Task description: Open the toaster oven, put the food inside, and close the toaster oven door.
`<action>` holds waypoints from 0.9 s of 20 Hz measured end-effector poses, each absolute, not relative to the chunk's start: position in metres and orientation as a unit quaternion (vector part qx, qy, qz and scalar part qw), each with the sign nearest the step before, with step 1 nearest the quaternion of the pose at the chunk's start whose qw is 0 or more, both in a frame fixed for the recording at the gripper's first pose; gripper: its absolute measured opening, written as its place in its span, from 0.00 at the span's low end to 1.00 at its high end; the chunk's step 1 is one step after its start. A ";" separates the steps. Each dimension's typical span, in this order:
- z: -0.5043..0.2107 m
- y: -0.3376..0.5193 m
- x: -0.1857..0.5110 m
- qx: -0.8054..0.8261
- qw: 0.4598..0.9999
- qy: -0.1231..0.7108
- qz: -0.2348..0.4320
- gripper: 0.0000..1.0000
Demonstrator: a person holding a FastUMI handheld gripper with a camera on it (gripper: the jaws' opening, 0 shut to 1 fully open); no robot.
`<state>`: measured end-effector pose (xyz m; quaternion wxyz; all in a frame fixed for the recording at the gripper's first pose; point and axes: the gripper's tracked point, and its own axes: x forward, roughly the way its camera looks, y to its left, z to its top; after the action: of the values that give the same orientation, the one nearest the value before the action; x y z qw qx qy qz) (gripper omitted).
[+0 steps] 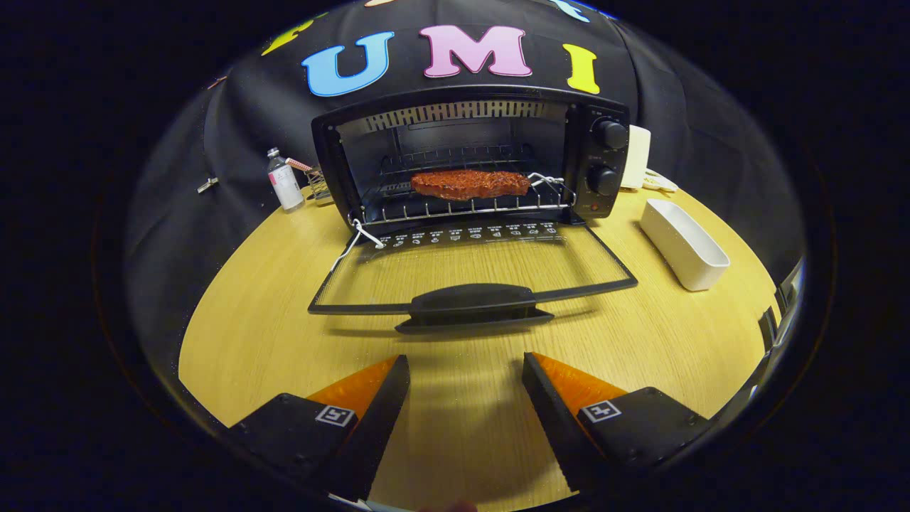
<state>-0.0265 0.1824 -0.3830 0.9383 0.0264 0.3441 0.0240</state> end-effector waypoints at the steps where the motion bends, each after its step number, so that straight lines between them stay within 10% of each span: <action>1: -0.383 0.183 -0.020 0.025 0.938 0.344 0.025 0.99; 18: -0.331 0.185 -0.018 0.031 0.948 0.314 0.042 0.98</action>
<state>-0.0177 0.1849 -0.3314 0.9480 0.0314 0.3140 0.0419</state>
